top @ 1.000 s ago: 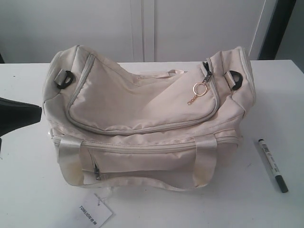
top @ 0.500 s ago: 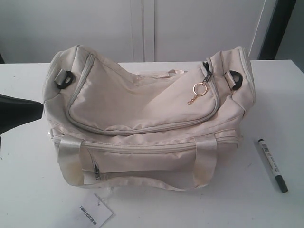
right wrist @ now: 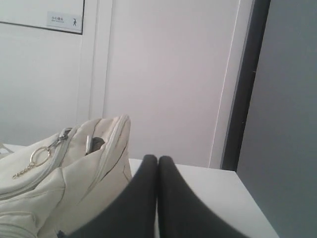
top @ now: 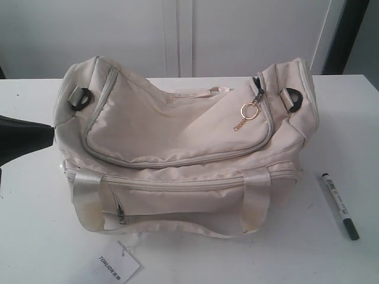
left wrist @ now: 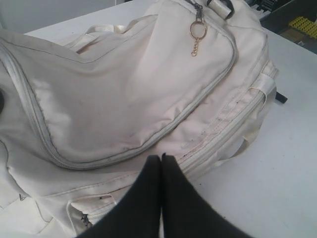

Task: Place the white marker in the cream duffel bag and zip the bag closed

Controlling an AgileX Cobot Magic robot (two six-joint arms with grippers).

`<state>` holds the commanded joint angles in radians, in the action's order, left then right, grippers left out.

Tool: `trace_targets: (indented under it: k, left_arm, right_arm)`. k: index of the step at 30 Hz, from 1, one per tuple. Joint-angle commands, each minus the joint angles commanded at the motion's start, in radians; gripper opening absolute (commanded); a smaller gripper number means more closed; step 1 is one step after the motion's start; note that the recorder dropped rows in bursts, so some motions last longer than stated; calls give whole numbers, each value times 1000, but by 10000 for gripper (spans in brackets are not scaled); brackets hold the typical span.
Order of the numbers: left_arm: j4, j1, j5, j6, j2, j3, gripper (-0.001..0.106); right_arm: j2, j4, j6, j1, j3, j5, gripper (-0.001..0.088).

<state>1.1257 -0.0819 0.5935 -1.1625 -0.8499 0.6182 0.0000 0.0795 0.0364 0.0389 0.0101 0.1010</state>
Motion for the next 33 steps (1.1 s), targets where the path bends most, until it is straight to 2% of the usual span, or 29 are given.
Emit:
trace_targets:
  k: [3,10,28,33]
  left_arm:
    - [-41,0,5,0,0,0,0]
    - [-48,0,7,-2,0,0,0]
    - [-48,0,7,-4,0,0,0]
    - [-48,0,7,-4,0,0,0]
  right_arm:
    - [0,-1,21,0,28,-48,0]
    - [7,-1,21,0,174,-206,0]
    - [440,1,9,0,455,-213,0]
    - [557,1,9,0,542,-270,0]
